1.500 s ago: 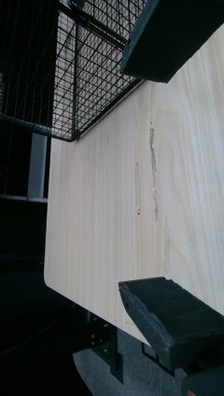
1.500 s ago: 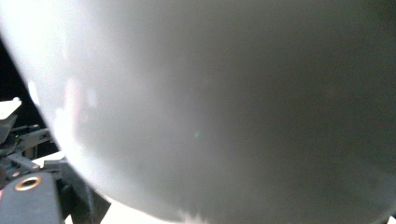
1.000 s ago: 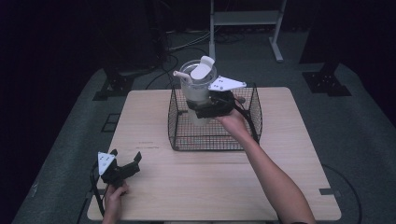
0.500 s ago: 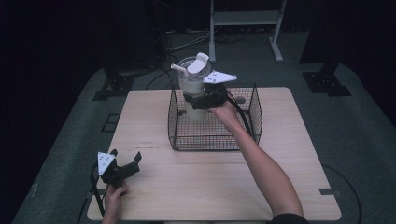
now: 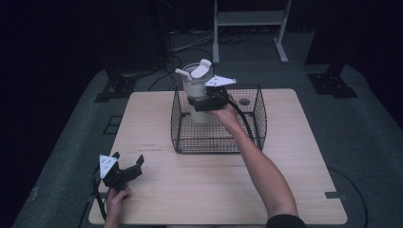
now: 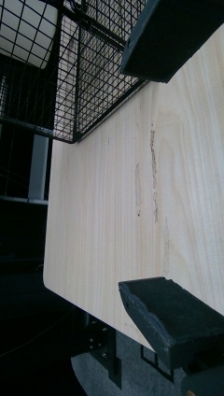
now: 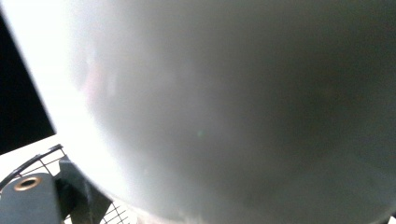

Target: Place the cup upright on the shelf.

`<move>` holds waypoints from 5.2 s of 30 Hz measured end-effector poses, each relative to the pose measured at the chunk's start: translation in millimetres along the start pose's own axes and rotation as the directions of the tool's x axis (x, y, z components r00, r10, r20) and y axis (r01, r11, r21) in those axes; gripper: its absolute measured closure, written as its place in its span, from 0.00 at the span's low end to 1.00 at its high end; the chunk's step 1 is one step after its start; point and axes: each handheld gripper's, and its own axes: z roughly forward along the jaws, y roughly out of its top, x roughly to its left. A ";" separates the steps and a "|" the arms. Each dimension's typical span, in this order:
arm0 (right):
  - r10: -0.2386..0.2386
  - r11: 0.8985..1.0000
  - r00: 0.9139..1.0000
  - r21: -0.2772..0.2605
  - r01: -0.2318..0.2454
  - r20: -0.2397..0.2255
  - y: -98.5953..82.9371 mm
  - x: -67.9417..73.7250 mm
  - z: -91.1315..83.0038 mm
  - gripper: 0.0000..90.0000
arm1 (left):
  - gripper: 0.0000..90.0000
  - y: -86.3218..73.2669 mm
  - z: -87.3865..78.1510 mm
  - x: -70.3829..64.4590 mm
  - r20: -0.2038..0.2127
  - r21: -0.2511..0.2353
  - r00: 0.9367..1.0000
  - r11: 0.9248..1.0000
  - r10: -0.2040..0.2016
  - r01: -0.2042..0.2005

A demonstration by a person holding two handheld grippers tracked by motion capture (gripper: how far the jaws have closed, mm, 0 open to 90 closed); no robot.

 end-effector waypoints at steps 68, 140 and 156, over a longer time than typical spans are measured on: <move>-0.051 0.985 0.995 0.159 0.065 -0.090 -46.9 -7.4 40.9 0.10 | 0.00 0.0 -0.2 0.9 0.004 -0.002 1.000 1.000 -0.007 0.007; -0.042 0.957 0.997 0.283 0.058 -0.060 -43.9 -21.5 -30.5 0.11 | 0.00 -0.2 0.0 -0.5 0.005 0.002 1.000 1.000 0.004 -0.004; 0.011 0.946 1.000 0.324 -0.006 -0.013 -41.3 -20.7 -69.0 0.11 | 0.00 -0.4 -0.4 -1.2 0.005 0.004 1.000 1.000 0.006 -0.006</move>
